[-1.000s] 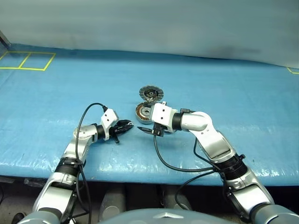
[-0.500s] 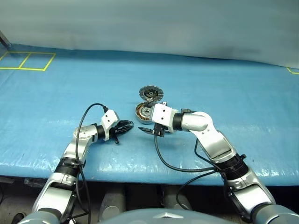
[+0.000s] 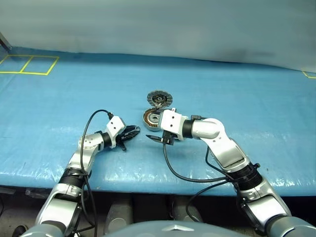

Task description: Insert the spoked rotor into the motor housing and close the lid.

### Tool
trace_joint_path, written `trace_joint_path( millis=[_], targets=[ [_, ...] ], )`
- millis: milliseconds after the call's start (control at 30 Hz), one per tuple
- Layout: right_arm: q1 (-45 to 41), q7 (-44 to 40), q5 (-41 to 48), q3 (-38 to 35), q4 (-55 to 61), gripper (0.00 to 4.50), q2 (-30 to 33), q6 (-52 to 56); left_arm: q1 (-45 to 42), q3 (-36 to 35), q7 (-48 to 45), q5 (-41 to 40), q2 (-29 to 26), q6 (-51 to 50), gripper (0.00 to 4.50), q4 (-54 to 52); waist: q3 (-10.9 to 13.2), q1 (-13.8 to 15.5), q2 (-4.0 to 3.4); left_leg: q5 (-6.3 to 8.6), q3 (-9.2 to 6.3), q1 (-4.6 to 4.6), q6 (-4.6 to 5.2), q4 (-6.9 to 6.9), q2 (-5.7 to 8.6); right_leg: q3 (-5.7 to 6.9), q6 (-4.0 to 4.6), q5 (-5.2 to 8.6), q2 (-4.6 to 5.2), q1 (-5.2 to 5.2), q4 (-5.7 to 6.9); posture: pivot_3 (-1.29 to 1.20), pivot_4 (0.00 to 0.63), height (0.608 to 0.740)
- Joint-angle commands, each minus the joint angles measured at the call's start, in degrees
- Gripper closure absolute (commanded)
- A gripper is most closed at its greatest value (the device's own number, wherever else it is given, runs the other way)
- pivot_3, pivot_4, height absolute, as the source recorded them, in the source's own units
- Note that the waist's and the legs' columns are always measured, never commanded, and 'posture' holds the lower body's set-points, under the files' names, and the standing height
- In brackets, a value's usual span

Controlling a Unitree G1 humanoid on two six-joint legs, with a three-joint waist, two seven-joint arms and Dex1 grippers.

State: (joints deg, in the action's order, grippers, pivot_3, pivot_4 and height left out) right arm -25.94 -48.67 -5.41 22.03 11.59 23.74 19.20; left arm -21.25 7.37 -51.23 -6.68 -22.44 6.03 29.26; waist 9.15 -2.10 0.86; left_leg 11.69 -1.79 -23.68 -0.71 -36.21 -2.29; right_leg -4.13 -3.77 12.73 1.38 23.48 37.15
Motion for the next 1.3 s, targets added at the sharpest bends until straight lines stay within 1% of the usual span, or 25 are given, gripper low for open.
trace_joint_path(
  millis=[33,267,467,600,867,1133,1233,1300],
  targets=[
    [-1.2,0.2,0.4,0.0,0.7,0.03,-0.3,-1.2,-0.1,-0.5,0.9,1.1,-0.5,0.3,3.37,1.8,0.0,0.0,0.00,0.00,0.00,0.00,0.00,0.00,0.00,0.00,0.00,0.00,0.00,0.00,0.00,0.00,0.150,0.740],
    [-1.3,0.2,0.4,0.1,0.4,0.03,-0.5,-1.4,0.3,-0.6,0.3,-0.2,0.2,-1.5,3.37,1.5,0.0,0.0,0.00,0.00,0.00,-0.01,0.00,0.00,0.00,0.00,0.00,0.00,0.00,0.00,0.00,0.00,0.150,0.740],
    [-1.2,0.2,0.2,0.3,0.3,0.03,-0.5,-1.4,1.7,-2.6,-0.1,-3.4,1.0,-5.6,3.37,0.5,0.0,0.0,0.00,0.00,0.00,0.00,0.00,0.00,0.00,0.00,0.00,0.00,0.00,0.00,0.00,0.00,0.150,0.740],
    [-1.1,0.3,0.2,0.4,0.3,0.03,-0.5,-1.5,3.4,-4.0,-0.4,-4.7,0.4,-7.1,3.37,-1.4,0.0,-0.3,-0.01,0.00,0.00,0.01,0.00,0.02,-0.01,0.00,0.00,0.00,0.00,0.01,0.00,0.00,0.150,0.740],
    [-1.1,0.3,0.2,0.5,-0.1,0.03,-0.8,-1.7,6.7,-5.0,0.0,-4.9,-1.3,-8.7,3.37,-4.9,0.0,-0.6,-0.01,0.00,0.01,0.05,0.00,0.09,-0.07,0.00,0.01,0.01,-0.06,0.02,0.02,0.00,0.150,0.740],
    [-1.5,0.2,0.0,1.0,-0.8,0.03,-1.0,-2.2,5.5,-4.2,-0.1,-4.7,0.0,-7.9,3.37,-5.2,0.0,-0.4,-0.01,0.00,0.02,0.05,0.00,0.08,-0.07,-0.01,0.03,0.02,-0.07,0.02,0.02,0.00,0.150,0.740],
    [-1.5,0.3,-0.1,1.0,-0.9,0.03,-0.9,-2.3,4.9,-4.0,0.3,-4.1,0.3,-7.5,2.81,-4.6,0.0,-0.2,-0.01,0.00,0.02,0.05,0.00,0.08,-0.07,0.00,0.03,0.02,-0.07,0.01,0.01,0.00,0.150,0.740],
    [-1.5,0.3,-0.1,1.0,-0.9,0.03,-0.9,-2.4,4.6,-3.9,0.3,-4.0,0.4,-7.6,2.13,-4.4,0.0,0.0,-0.01,0.00,0.02,0.05,0.00,0.07,-0.07,0.00,0.04,0.02,-0.07,0.01,0.01,0.00,0.150,0.740]
  ],
)
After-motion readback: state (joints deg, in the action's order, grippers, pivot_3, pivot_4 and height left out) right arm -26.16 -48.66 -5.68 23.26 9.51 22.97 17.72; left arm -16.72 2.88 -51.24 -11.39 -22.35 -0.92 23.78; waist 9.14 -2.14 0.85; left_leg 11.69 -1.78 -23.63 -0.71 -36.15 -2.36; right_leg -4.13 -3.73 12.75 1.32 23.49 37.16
